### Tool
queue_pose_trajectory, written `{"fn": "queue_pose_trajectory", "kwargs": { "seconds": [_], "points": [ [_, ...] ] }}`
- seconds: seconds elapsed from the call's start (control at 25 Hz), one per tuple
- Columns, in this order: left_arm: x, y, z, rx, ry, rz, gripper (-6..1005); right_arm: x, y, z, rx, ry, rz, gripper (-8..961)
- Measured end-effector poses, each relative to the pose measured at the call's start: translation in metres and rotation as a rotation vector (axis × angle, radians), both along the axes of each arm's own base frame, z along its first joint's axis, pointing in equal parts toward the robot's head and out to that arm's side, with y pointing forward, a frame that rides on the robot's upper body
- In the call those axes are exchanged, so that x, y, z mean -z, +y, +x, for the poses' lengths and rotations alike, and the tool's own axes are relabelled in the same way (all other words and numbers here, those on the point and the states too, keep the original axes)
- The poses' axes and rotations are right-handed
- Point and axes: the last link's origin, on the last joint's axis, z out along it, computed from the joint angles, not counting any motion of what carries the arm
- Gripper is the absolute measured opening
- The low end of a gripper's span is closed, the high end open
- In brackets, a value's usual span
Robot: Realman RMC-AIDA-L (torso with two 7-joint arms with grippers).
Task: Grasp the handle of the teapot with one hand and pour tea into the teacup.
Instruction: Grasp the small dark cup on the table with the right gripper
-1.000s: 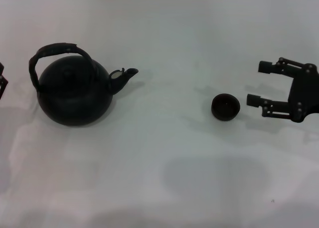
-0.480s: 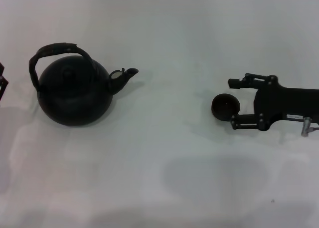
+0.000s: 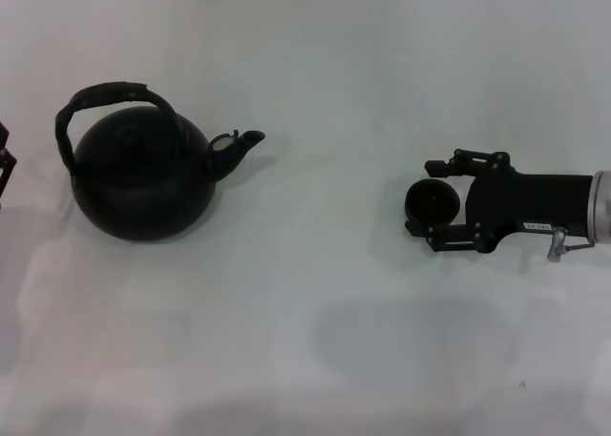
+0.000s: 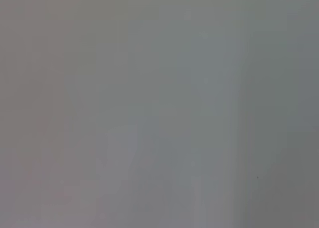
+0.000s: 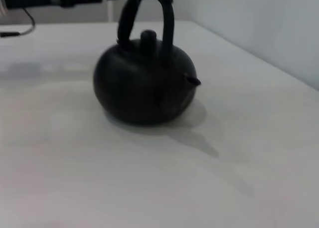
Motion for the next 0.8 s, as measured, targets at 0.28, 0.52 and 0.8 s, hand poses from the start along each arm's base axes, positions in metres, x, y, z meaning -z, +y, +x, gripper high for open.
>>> {"fn": "queue_pose_trajectory", "kwargs": {
  "seconds": [0.28, 0.52, 0.8],
  "points": [
    [0.0006, -0.0015, -0.0003, -0.003, -0.002, 0.0, 771, -0.0029, 0.0045, -0.0008, -0.008, -0.009, 0.025, 842],
    [0.0007, -0.0025, -0.0006, -0.005, -0.003, 0.0, 772, -0.0002, 0.0046, 0.0008, -0.011, -0.038, 0.006, 842],
    [0.0007, -0.0022, -0.0006, -0.005, -0.003, 0.0, 771, 0.0012, 0.0039, 0.0023, 0.0, -0.048, -0.008, 840]
  ]
}}
